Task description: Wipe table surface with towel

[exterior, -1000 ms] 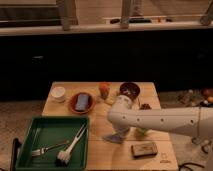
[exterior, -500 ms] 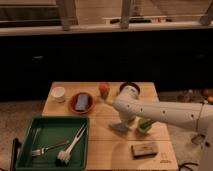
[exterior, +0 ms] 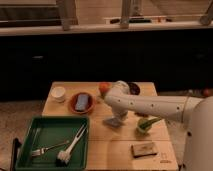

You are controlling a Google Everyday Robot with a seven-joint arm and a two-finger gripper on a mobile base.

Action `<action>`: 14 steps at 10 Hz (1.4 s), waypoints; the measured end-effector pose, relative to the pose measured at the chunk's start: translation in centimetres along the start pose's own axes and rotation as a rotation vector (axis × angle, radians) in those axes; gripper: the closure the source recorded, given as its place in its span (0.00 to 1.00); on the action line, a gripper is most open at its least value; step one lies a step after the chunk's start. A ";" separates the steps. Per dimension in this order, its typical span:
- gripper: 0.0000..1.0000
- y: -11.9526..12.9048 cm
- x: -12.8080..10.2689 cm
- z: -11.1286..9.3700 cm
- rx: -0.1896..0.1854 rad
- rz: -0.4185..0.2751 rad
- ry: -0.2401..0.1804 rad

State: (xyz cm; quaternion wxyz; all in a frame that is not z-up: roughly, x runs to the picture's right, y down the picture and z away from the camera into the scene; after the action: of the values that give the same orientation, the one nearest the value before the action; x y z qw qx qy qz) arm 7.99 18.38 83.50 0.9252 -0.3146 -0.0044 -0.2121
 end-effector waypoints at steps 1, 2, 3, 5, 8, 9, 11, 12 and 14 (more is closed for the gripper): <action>1.00 -0.3 -1.9 -0.2 0.002 -0.048 -0.004; 1.00 0.2 -3.7 -0.2 -0.001 -0.110 -0.007; 1.00 1.1 -4.9 0.0 -0.011 -0.154 -0.009; 1.00 3.4 -6.3 1.0 -0.039 -0.213 -0.016; 1.00 6.8 -5.4 2.2 -0.088 -0.219 -0.028; 1.00 7.6 -3.8 2.4 -0.096 -0.190 -0.025; 1.00 8.6 -1.1 2.2 -0.097 -0.122 -0.015; 1.00 8.9 0.2 2.0 -0.094 -0.070 -0.002; 1.00 7.4 2.4 1.7 -0.052 0.047 0.024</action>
State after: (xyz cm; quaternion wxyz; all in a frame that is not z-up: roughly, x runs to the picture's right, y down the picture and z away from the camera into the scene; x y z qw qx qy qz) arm 13.25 23.69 80.88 0.9215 -0.3359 0.0194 -0.1941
